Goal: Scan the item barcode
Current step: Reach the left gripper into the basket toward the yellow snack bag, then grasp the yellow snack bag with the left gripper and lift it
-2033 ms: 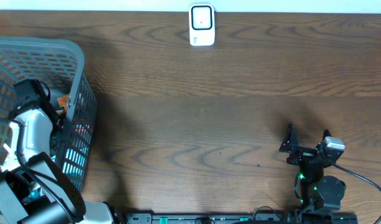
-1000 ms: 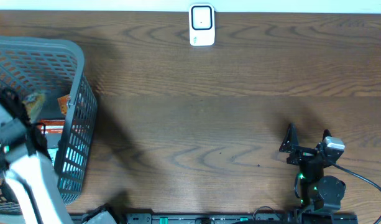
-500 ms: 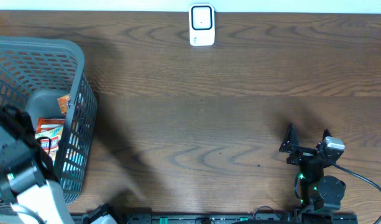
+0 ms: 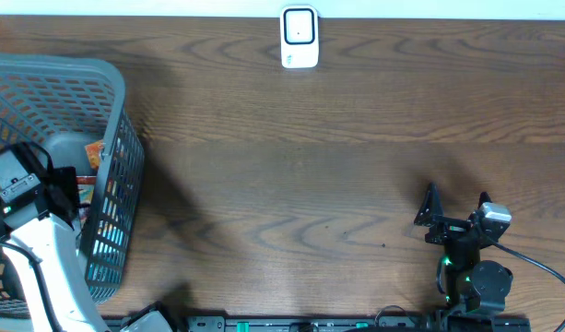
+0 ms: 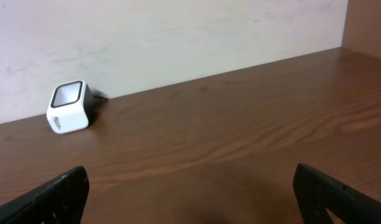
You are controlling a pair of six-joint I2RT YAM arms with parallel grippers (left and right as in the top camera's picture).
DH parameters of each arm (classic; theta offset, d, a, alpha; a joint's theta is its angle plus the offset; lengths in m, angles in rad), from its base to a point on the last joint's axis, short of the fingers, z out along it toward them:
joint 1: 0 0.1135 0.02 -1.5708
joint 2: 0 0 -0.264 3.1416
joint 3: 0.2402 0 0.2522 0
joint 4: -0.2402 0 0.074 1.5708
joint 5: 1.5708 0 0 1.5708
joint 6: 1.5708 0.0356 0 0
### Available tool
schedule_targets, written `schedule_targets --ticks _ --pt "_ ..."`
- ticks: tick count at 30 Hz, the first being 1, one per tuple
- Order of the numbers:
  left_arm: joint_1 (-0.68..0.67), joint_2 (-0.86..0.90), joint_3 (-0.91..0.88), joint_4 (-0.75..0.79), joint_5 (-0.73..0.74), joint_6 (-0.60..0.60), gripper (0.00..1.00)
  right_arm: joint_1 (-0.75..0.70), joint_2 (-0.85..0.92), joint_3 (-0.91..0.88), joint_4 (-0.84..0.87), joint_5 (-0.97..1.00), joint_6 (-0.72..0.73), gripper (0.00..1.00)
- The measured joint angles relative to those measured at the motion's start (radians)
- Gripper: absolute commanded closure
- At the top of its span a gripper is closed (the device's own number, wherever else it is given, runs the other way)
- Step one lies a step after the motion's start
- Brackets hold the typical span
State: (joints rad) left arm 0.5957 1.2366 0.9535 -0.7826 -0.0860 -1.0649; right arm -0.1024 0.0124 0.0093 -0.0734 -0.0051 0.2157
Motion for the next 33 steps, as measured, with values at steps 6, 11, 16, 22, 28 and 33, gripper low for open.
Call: schedule_targets --ticks 6,11,16,22,28,33 --pt "0.0 0.0 0.0 -0.08 0.006 0.002 0.02 0.0 0.0 0.0 0.0 0.0 0.0 0.01" --pt "0.0 0.0 0.0 -0.119 -0.006 0.01 0.02 0.0 0.0 0.0 0.0 0.0 0.0 0.01" --pt "0.0 0.039 0.0 -0.108 -0.029 0.015 0.02 0.0 0.0 0.0 0.0 0.0 0.0 0.01" --pt "0.0 0.178 0.0 -0.075 -0.036 0.016 0.02 0.0 0.0 0.0 0.0 0.0 0.0 0.01" --pt "0.0 0.31 0.0 0.042 -0.044 0.023 0.37 0.0 0.0 0.0 0.0 0.0 0.0 0.01" --pt "-0.001 0.357 0.014 0.127 -0.043 0.042 0.92 0.0 0.0 0.0 0.0 0.0 0.0 0.01"
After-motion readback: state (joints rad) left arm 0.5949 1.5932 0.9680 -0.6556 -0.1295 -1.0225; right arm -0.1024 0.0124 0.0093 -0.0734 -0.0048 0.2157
